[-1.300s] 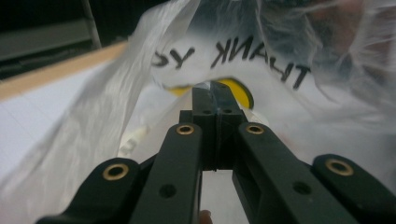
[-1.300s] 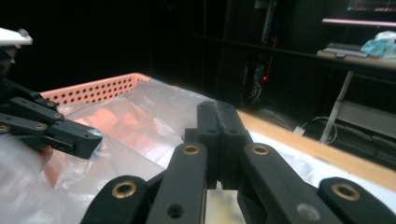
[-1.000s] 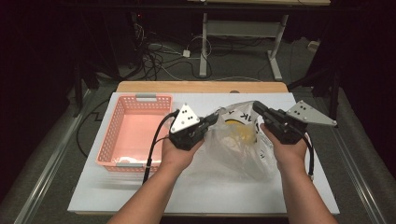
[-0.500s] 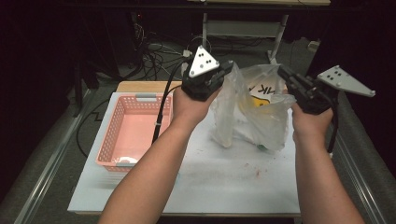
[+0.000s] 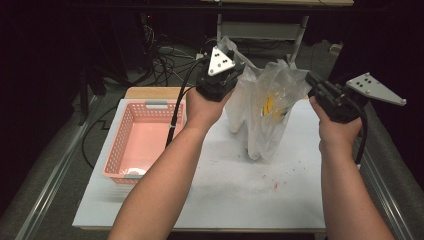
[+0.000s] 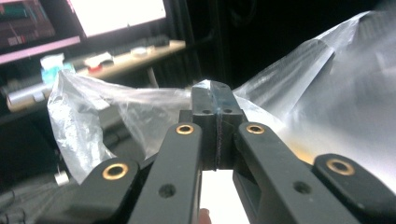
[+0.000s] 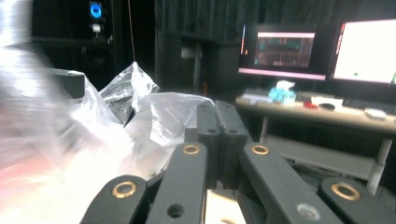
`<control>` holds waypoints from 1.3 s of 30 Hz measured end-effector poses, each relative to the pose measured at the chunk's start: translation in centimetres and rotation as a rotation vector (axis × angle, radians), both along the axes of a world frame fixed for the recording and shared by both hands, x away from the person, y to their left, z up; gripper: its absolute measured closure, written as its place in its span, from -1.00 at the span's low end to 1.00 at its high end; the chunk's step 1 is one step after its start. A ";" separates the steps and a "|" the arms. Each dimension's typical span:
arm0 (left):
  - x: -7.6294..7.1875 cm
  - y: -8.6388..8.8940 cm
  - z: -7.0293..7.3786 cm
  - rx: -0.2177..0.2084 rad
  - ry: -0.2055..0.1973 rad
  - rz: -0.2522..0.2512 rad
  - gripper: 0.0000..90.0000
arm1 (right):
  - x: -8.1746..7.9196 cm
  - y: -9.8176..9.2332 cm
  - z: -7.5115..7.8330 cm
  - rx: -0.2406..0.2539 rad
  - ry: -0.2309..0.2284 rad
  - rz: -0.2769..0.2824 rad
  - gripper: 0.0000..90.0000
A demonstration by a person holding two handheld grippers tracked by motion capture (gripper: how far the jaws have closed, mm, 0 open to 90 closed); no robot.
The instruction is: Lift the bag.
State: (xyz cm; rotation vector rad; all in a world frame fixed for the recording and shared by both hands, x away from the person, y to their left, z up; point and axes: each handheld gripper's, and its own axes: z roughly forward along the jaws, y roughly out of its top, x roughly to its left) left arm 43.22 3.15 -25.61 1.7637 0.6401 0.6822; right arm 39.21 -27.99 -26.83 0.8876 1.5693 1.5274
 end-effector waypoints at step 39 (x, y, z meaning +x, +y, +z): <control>-8.3 3.0 -10.9 -0.046 0.258 -0.117 -0.79 | -6.3 -2.2 -4.7 -0.112 0.083 0.075 -0.30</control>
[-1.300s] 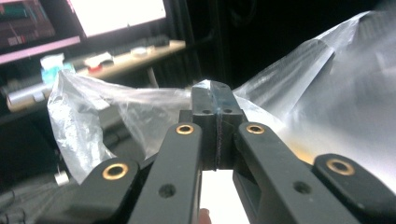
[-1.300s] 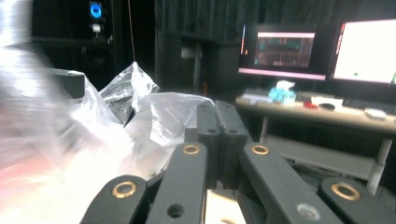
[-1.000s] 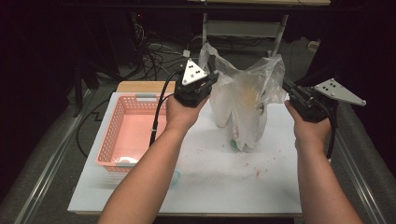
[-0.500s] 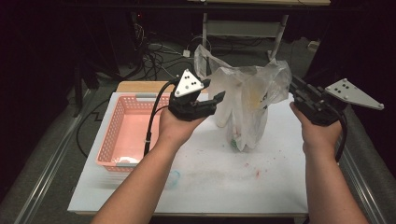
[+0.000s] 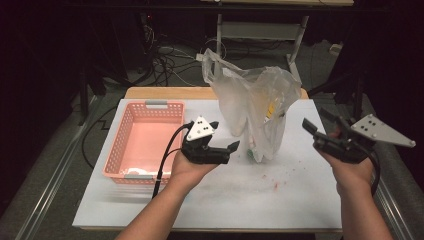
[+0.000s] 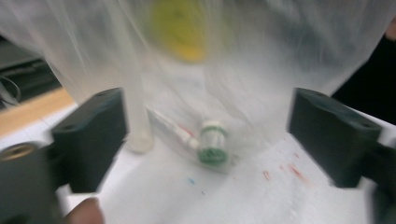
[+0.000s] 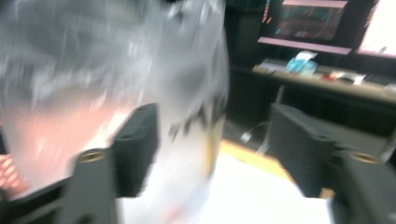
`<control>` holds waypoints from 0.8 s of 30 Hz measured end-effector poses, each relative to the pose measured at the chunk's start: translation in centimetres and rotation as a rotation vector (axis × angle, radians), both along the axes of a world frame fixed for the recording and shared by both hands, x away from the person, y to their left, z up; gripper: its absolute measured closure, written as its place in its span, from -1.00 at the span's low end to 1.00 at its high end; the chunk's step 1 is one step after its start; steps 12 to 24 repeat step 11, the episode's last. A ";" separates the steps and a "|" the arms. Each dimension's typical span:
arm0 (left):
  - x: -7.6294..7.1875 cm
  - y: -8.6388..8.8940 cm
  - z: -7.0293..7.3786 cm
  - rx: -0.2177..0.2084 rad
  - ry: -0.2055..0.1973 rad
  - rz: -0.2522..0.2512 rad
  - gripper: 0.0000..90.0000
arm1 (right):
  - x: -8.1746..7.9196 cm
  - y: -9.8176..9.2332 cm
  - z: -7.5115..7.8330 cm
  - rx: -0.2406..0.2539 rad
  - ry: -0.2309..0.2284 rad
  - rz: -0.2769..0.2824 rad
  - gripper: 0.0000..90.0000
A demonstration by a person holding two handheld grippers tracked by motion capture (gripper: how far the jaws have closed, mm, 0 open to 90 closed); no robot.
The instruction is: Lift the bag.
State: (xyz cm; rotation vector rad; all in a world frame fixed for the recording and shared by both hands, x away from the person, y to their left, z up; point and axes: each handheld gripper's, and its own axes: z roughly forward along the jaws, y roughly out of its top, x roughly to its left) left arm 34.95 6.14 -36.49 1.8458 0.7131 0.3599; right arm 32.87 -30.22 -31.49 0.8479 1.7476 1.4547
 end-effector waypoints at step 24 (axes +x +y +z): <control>-2.3 0.5 -3.6 0.049 0.041 0.004 -1.00 | -1.9 0.1 -7.9 -0.006 0.146 0.014 -1.00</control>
